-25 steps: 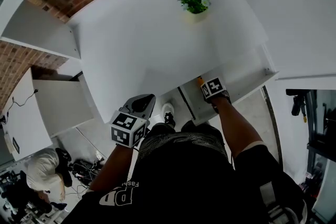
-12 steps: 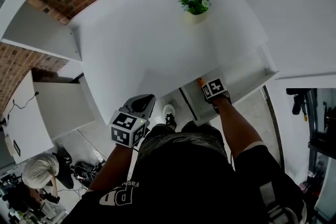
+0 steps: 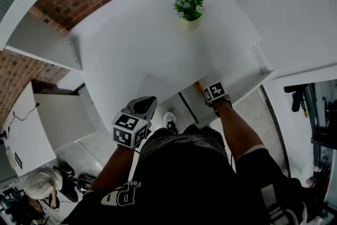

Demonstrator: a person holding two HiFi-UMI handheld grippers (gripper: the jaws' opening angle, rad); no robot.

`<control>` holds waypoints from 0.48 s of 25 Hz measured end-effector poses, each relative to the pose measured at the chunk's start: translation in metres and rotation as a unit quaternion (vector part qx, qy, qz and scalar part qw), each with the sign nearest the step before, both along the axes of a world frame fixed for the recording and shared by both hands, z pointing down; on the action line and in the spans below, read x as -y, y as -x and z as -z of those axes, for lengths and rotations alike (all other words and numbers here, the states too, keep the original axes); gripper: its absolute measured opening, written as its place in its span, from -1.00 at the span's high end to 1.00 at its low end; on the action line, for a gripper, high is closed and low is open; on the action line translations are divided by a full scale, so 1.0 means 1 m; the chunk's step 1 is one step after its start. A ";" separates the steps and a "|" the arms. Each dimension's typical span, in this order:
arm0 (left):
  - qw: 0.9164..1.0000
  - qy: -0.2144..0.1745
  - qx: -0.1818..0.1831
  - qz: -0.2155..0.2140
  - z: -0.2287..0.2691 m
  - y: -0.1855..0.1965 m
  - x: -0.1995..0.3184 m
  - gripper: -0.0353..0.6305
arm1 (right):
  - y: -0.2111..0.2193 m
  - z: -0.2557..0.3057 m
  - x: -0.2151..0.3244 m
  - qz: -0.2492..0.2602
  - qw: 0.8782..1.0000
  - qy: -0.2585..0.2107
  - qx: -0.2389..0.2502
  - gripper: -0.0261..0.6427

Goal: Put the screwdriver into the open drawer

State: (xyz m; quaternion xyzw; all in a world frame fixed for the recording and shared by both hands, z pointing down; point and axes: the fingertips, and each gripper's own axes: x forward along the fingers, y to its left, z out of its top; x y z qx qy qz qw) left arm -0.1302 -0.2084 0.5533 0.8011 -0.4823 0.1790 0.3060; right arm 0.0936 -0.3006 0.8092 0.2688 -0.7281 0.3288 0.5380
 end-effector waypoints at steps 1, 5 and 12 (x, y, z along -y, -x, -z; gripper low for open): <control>1.000 -0.003 0.000 -0.004 0.001 0.000 0.001 0.84 | 0.000 0.003 0.000 -0.003 1.000 -0.004 0.002 0.67; 1.000 -0.013 -0.002 -0.018 0.008 -0.002 0.006 0.84 | 0.005 0.022 0.002 -0.014 0.999 -0.029 0.019 0.67; 0.998 -0.039 -0.010 -0.057 0.021 -0.017 0.013 0.84 | 0.017 0.110 0.004 -0.086 0.980 -0.122 0.134 0.67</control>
